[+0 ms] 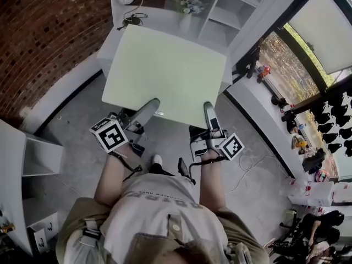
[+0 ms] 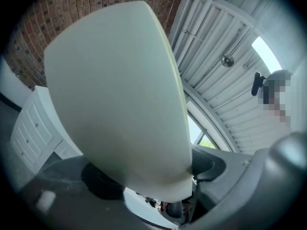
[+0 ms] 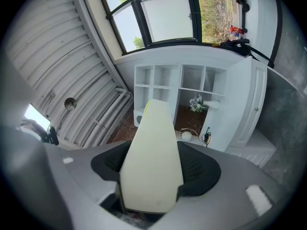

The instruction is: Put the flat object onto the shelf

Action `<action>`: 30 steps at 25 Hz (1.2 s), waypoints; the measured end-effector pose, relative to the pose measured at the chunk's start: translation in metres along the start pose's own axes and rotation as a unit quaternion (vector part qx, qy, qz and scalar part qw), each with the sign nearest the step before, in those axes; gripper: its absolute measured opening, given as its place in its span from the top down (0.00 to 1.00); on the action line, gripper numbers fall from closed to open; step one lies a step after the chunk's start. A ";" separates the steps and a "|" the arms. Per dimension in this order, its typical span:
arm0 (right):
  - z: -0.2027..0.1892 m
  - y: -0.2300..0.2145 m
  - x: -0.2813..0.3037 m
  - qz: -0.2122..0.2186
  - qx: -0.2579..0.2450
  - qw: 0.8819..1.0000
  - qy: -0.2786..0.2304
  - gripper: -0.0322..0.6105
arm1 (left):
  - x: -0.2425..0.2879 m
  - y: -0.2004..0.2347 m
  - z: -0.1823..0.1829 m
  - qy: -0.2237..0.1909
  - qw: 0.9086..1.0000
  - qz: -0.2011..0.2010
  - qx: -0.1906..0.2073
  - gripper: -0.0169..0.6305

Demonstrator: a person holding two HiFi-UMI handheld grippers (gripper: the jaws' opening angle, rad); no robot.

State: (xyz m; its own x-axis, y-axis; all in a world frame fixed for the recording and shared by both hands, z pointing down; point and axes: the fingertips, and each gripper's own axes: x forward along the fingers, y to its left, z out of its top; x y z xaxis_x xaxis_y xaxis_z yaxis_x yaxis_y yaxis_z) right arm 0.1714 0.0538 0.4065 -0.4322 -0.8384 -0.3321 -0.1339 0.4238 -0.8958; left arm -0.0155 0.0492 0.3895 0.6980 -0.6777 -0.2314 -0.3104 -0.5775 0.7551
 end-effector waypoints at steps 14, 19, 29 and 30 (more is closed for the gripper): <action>0.068 -0.053 0.078 -0.005 0.001 1.000 0.031 0.47 | 0.081 0.060 0.042 -0.034 0.999 0.024 -0.006 0.36; 0.081 -0.075 0.106 -0.013 0.000 0.999 0.050 0.47 | 0.108 0.082 0.055 -0.023 1.000 0.021 -0.003 0.38; 0.082 -0.104 0.151 -0.038 -0.008 0.998 0.052 0.46 | 0.134 0.120 0.085 -0.008 1.000 0.014 -0.023 0.40; 0.081 -0.108 0.155 -0.041 -0.008 0.998 0.047 0.46 | 0.136 0.126 0.088 -0.006 1.000 0.013 -0.025 0.41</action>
State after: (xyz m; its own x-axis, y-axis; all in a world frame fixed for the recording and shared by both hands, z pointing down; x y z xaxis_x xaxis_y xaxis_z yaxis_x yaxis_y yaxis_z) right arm 0.1912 -0.1495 0.4275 -0.5007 -0.8351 -0.2280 -0.1867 0.3614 -0.9136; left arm -0.0160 -0.1559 0.3988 0.6820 -0.6977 -0.2194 -0.2947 -0.5367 0.7906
